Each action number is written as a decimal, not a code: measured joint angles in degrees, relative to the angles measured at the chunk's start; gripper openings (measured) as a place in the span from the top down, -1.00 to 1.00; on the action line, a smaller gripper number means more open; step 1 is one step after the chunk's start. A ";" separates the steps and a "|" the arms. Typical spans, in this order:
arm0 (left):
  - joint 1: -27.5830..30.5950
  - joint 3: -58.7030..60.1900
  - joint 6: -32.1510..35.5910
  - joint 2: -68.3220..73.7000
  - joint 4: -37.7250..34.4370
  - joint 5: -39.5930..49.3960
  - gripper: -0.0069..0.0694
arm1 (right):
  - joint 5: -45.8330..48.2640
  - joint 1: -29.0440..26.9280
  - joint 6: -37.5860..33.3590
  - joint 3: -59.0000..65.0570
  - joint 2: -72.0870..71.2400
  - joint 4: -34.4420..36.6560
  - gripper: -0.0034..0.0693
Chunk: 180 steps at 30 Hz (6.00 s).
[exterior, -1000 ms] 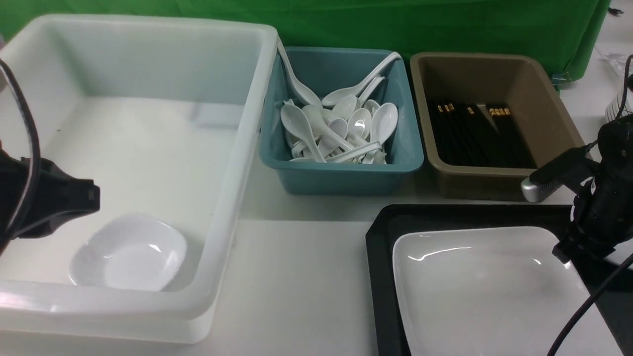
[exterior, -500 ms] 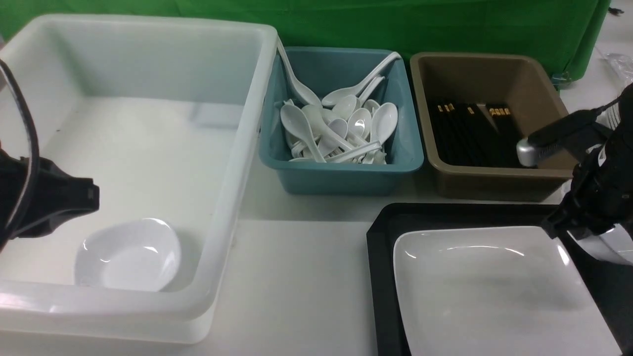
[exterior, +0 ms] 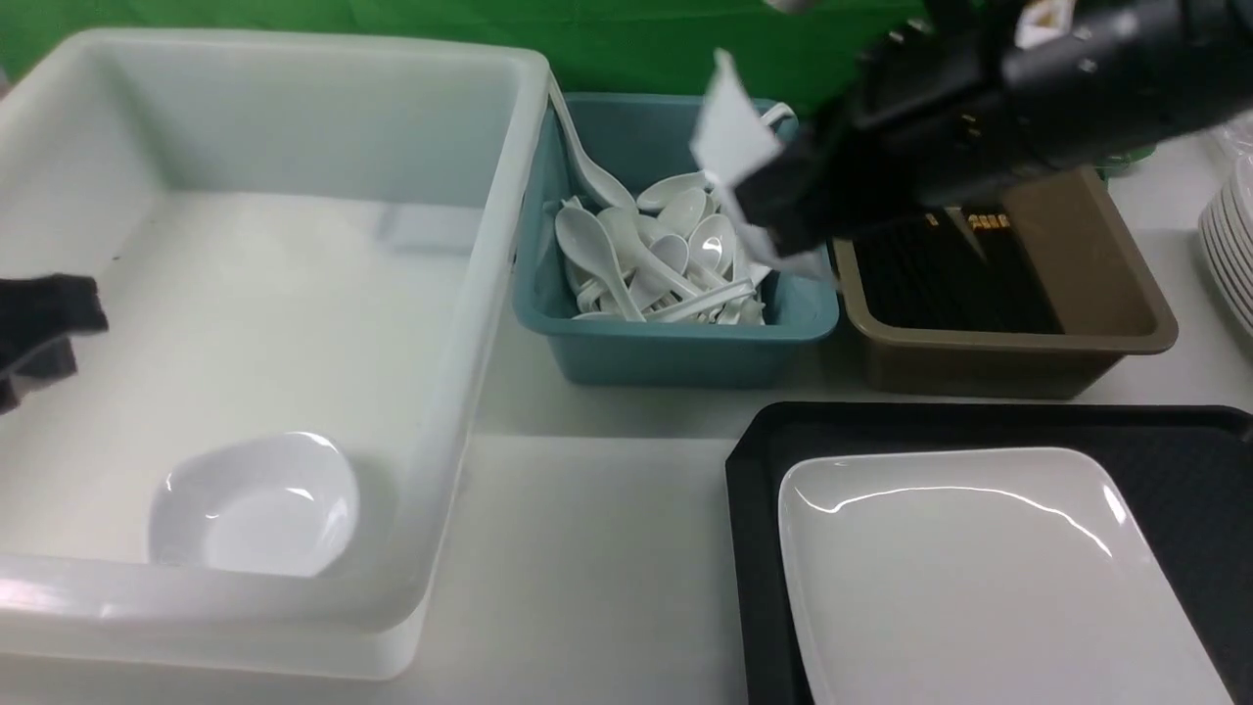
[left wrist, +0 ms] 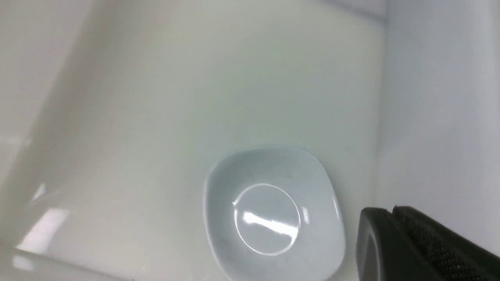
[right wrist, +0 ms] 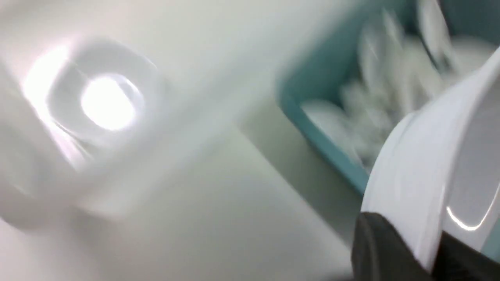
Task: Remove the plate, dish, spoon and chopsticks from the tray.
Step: Use the right arm to put the small plate into the large storage box on the left, then use the right arm to grab a plate from the dinner plate, then use the right arm to put the plate into the large storage box on the left
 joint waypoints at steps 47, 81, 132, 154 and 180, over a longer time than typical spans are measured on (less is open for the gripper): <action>0.00 -10.91 -5.35 -8.67 6.39 3.97 0.79 | -1.94 22.26 3.53 -22.35 29.75 -2.30 -0.25; 0.00 -8.47 9.77 -8.20 -5.04 7.45 0.79 | 8.29 -48.71 10.00 45.23 2.59 2.35 -0.65; 0.00 -8.47 11.20 -8.06 -5.04 5.94 0.79 | 22.24 -44.90 5.61 27.50 -25.00 8.29 0.77; 0.00 -8.47 7.84 -8.06 -5.04 5.88 0.79 | 0.24 -19.66 7.29 -3.42 4.17 28.91 0.77; 0.00 -8.47 6.85 -8.06 -5.04 6.12 0.79 | -29.51 4.58 14.83 -24.41 38.23 29.54 0.77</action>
